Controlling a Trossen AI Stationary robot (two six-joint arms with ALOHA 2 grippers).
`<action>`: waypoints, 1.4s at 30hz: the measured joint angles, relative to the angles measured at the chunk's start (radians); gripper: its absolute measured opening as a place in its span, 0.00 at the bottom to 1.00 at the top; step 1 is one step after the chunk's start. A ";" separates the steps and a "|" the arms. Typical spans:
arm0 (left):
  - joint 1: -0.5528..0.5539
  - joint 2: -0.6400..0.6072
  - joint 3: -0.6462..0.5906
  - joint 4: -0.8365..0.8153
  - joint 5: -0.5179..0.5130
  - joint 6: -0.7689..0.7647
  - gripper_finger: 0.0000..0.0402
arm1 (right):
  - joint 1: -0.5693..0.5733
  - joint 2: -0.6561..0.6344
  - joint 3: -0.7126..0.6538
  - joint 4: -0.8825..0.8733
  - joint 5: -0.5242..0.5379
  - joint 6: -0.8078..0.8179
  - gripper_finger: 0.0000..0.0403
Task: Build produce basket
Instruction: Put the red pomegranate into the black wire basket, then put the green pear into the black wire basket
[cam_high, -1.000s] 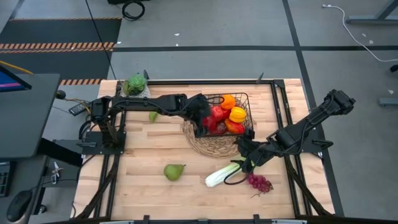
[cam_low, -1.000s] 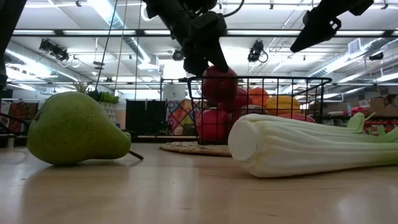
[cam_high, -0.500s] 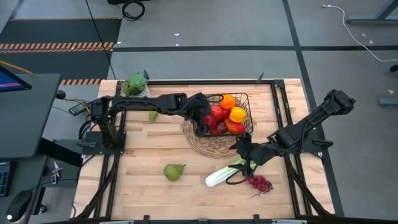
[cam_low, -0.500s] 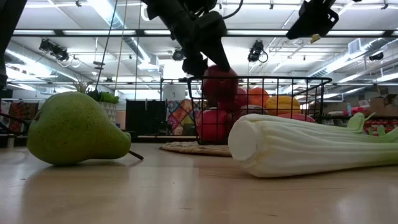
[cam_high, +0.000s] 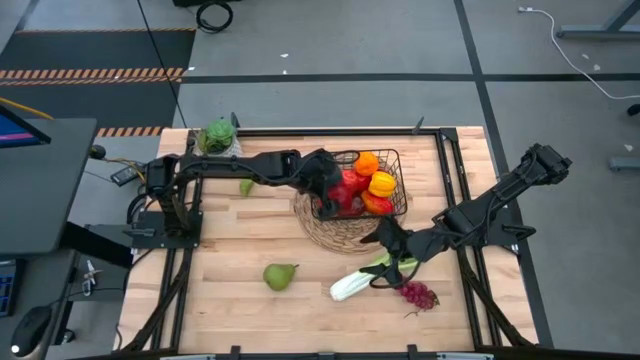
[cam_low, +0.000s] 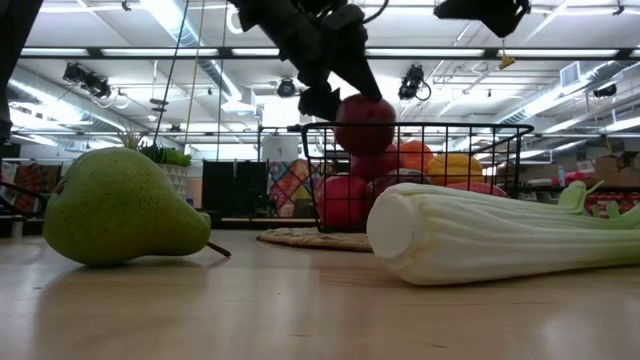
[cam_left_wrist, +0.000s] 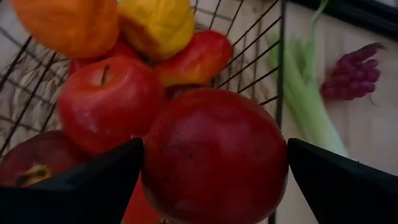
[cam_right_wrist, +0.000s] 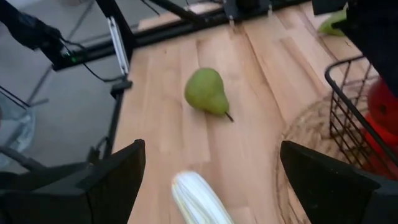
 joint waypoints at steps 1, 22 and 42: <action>-0.004 0.000 0.000 0.010 0.001 0.001 1.00 | 0.000 0.000 0.000 0.015 0.000 0.000 0.93; -0.070 -0.051 -0.002 0.069 -0.151 0.091 1.00 | 0.000 0.000 0.000 0.128 0.000 0.000 0.93; -0.141 -0.083 0.000 -0.036 -0.375 0.152 1.00 | 0.000 0.000 0.000 0.172 0.000 0.000 0.93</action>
